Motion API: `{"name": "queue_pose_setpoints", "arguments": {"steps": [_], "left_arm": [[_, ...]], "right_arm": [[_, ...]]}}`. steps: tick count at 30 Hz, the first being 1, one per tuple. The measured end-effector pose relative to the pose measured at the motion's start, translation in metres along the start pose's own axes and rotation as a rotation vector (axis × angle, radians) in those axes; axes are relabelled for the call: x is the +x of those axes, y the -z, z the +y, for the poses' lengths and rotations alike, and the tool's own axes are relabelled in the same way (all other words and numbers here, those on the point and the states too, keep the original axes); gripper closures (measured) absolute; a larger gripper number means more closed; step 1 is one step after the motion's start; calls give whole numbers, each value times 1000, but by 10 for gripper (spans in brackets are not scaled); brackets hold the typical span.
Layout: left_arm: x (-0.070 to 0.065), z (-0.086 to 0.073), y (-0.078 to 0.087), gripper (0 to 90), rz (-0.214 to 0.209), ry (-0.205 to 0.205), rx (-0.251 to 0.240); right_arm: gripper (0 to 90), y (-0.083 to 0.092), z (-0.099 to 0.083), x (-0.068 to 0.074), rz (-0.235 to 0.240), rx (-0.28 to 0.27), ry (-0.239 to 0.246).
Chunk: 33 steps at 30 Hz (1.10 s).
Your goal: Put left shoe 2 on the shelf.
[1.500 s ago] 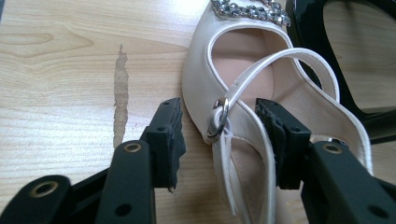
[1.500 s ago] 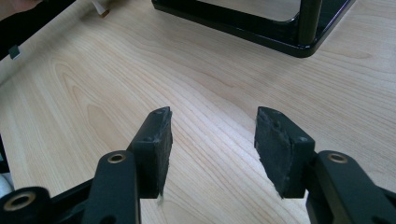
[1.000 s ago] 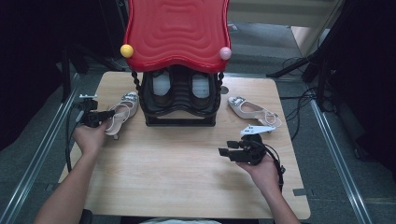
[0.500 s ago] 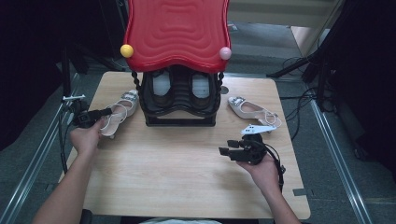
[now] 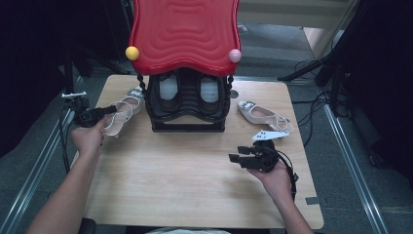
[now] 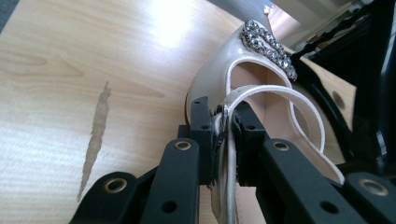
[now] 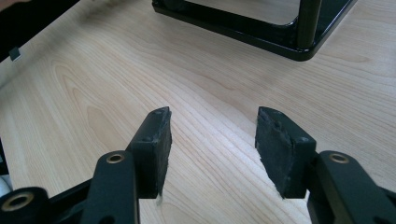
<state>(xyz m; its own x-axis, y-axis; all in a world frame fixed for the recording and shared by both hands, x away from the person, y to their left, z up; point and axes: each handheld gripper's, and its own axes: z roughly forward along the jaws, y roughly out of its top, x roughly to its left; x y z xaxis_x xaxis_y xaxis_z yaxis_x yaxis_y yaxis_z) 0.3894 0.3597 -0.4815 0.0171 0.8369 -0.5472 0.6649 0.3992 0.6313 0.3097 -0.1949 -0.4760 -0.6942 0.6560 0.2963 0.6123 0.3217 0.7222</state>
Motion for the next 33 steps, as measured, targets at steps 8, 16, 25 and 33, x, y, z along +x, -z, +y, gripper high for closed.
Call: {"name": "queue_pose_setpoints", "arguments": {"steps": [8,16,25,33], "left_arm": [[-12,22,11,820,-5,9,-28],[-27,47,25,821,-23,18,-67],[-47,70,48,821,-39,-10,-118],[-71,96,69,820,-53,-42,-162]], "right_arm": [[472,0,0,0,4,0,-1],[471,0,0,1,6,3,-3],[471,0,0,0,9,-2,-6],[471,0,0,0,9,-5,-3]]}}
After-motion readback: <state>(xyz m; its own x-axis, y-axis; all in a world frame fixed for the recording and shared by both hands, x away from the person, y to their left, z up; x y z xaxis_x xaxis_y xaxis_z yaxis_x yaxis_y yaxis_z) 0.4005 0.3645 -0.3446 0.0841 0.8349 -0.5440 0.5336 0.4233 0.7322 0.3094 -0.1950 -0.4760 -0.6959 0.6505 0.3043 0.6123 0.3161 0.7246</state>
